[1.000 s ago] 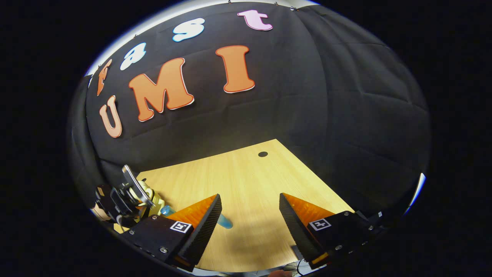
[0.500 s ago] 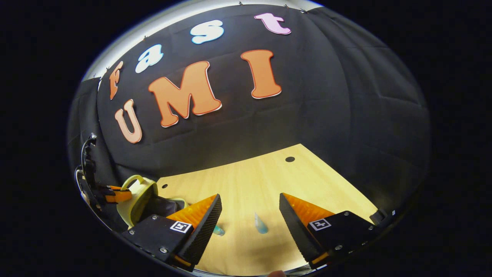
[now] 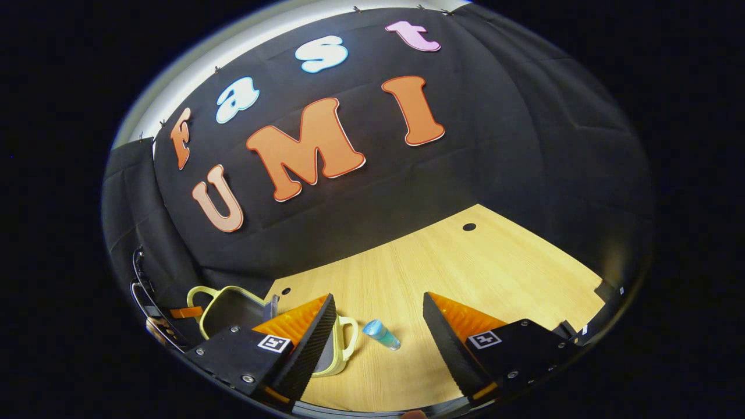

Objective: First open the suitcase, pack the skin care products into it, and then close the suitcase.

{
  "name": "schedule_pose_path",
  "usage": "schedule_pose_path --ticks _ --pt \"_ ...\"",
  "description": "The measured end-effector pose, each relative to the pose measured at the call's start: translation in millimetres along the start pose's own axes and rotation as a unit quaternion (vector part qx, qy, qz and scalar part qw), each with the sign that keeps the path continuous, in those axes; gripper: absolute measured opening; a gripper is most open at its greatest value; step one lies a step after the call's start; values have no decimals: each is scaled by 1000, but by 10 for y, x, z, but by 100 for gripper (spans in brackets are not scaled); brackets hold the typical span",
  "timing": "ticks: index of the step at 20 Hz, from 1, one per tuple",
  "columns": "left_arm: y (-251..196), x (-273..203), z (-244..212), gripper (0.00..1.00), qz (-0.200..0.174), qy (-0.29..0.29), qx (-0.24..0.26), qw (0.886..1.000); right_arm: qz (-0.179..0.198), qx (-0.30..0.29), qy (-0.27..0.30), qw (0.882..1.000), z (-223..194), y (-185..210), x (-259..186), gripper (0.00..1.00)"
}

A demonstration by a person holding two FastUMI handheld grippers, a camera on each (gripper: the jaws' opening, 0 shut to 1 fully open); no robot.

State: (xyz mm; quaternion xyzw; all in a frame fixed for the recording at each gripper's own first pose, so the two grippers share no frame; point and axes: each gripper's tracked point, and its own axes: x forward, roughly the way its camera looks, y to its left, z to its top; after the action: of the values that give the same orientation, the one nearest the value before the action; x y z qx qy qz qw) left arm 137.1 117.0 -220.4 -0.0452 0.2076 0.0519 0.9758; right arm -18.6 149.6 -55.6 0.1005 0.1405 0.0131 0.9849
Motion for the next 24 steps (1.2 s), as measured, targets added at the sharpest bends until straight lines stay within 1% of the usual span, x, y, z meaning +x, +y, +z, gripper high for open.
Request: schedule_pose_path --ticks 4,8,12,15,16,17,18,19,20,21,24 --pt "-7 62 -157 2 14 23 -57 998 4 8 6 1000 -74 228 -52 95" --pt "-27 53 -353 2 37 69 -89 993 -7 -1 17 1000 -159 266 -51 95" --pt "-79 102 -506 2 71 127 -77 986 -25 -13 22 999 -194 189 -63 95" --pt "54 47 -435 4 97 150 -42 983 -36 -22 17 999 -193 103 -88 95" --pt "108 27 -414 7 108 157 -32 981 -40 -27 18 999 -198 47 -104 95" --pt "209 -5 -419 8 131 163 -19 978 -45 -32 18 998 -197 -5 -114 95" --pt "282 -45 -397 21 150 168 -6 974 -49 -36 15 998 -180 -56 -120 95" --pt "251 -91 -282 25 152 162 0 975 -52 -39 13 998 -159 -104 -128 95" --pt "204 -126 -163 25 146 151 1 978 -54 -43 10 998 -142 -141 -130 95" --pt "197 -154 -64 43 150 136 9 979 -56 -47 7 997 -120 -186 -132 95" --pt "52 -366 349 96 183 85 51 978 -56 -69 0 996 -64 -283 -100 95"
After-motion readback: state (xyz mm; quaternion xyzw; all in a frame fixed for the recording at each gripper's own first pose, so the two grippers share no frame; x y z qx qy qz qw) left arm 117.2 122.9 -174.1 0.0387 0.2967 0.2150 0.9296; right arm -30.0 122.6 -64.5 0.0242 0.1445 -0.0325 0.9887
